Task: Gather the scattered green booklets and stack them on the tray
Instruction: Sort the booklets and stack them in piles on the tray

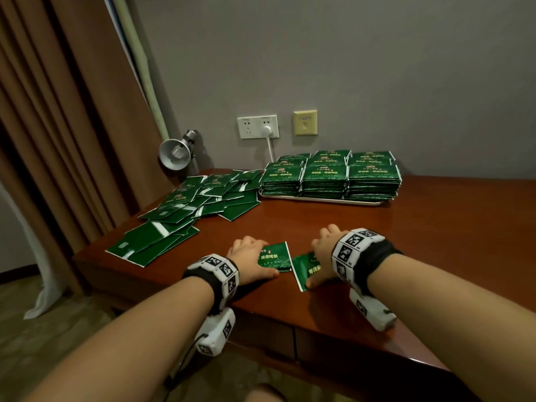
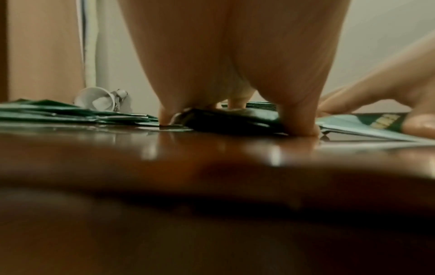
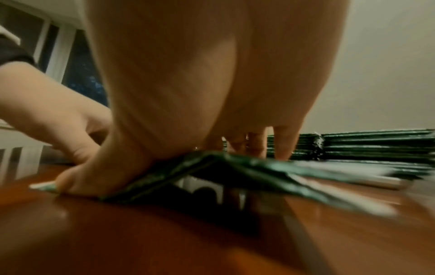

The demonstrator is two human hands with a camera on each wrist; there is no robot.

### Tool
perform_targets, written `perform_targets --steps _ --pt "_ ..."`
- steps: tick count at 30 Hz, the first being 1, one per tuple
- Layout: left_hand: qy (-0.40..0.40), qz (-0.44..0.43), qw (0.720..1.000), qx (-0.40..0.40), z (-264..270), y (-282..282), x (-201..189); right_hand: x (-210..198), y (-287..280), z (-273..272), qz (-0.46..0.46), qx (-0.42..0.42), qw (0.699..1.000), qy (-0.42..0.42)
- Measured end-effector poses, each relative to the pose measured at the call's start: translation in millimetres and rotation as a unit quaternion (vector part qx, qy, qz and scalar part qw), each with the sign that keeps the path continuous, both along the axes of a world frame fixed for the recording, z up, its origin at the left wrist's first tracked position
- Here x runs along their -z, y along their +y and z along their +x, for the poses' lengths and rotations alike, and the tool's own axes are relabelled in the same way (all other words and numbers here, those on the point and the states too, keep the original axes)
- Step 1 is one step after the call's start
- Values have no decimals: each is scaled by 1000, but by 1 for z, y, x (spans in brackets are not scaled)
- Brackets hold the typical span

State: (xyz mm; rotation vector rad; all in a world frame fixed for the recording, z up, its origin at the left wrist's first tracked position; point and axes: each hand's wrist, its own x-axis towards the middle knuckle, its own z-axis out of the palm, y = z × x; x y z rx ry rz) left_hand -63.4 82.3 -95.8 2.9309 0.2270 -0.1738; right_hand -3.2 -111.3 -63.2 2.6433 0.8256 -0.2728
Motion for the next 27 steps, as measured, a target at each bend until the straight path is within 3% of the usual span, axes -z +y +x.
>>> perform_targets --steps 5,10,14,18,23,27 --pt "-3 70 997 18 -1 -4 -8 -3 -3 -7 52 -52 997 -10" --pt "-47 46 997 44 1 -10 -13 -3 -6 -7 73 -4 996 41" --pt "-29 18 999 34 4 -14 -12 -9 -8 0 83 29 994 57" --pt "-3 -15 999 42 9 -9 -15 -15 -8 10 107 18 994 27" --pt "35 29 996 73 16 -1 -30 -29 -5 28 169 19 985 -16" --pt "2 46 994 99 36 7 -57 -50 -1 50 193 40 980 -36"
